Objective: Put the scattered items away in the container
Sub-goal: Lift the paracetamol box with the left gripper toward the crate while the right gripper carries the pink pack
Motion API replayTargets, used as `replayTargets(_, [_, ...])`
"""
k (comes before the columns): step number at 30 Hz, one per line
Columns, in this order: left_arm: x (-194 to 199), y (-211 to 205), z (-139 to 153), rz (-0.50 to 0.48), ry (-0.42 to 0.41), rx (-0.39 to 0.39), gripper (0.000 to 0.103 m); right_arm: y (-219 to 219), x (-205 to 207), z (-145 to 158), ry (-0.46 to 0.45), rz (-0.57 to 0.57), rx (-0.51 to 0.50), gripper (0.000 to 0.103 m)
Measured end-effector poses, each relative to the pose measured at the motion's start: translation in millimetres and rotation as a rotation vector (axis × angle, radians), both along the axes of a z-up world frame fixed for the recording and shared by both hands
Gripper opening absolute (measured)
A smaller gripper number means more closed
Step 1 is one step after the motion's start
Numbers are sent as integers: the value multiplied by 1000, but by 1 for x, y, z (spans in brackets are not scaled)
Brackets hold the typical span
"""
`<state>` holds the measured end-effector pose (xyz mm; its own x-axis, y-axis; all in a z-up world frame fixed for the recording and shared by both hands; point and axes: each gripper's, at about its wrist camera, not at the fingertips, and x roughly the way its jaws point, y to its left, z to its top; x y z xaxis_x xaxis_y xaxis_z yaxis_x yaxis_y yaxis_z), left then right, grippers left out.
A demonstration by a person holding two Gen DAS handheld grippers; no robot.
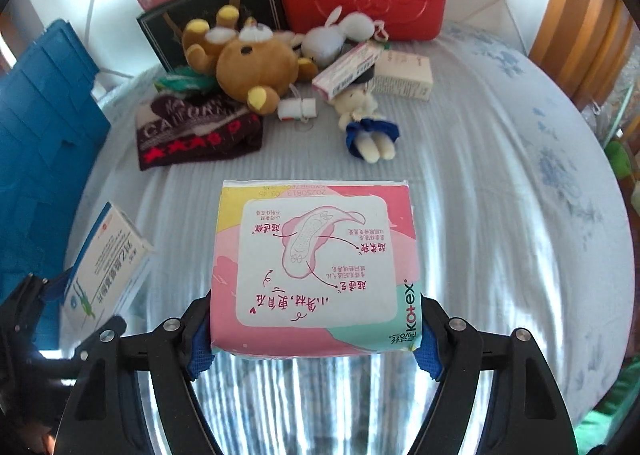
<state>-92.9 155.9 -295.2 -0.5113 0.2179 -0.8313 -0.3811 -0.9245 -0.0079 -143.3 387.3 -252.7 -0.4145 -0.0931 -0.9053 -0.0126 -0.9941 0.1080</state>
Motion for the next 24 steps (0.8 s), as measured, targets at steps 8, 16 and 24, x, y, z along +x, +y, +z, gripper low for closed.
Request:
replayTargets(8, [6, 5, 80, 15, 100, 24, 76, 6, 34, 68, 75, -14, -25, 77])
replayTargets(16, [21, 5, 142, 27, 176, 64, 76, 16, 64, 118, 149, -48, -54, 77])
replayTargets(24, [39, 4, 197, 36, 253, 82, 76, 22, 91, 173, 238, -52, -80, 77])
